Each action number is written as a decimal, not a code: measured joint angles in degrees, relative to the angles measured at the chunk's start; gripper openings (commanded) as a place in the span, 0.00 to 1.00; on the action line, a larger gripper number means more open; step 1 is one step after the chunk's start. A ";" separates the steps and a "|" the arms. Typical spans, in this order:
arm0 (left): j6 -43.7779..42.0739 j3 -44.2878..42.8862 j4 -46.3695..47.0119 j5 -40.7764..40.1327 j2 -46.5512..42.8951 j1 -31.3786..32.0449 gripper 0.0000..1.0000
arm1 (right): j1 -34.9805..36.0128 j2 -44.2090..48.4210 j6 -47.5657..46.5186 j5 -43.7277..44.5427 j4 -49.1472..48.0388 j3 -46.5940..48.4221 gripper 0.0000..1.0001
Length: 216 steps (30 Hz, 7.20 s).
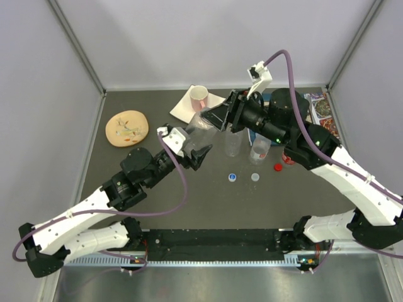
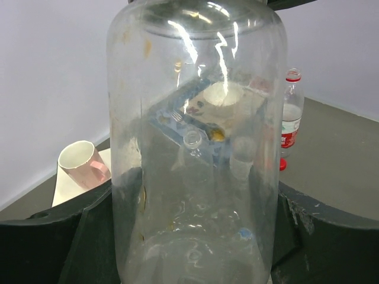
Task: Unscrew the bottle caps
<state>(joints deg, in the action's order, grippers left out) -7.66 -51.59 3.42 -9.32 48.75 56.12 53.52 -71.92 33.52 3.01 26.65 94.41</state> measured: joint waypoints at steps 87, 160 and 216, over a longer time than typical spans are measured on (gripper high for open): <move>42.95 -0.28 19.85 71.73 13.38 -22.05 0.47 | -0.98 17.53 -35.32 -36.83 2.58 0.55 0.00; 17.59 3.63 -20.74 -5.33 -25.53 -22.82 0.57 | 5.66 -33.09 -12.85 9.55 -17.62 -31.54 0.63; 26.49 4.74 -0.35 52.39 -3.15 -23.04 0.53 | 5.95 6.21 -7.52 -4.61 -5.73 -10.58 0.99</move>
<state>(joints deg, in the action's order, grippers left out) 18.83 -46.85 3.07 43.07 45.60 33.08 59.46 -65.71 26.00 -1.61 20.93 83.83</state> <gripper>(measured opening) 0.768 0.988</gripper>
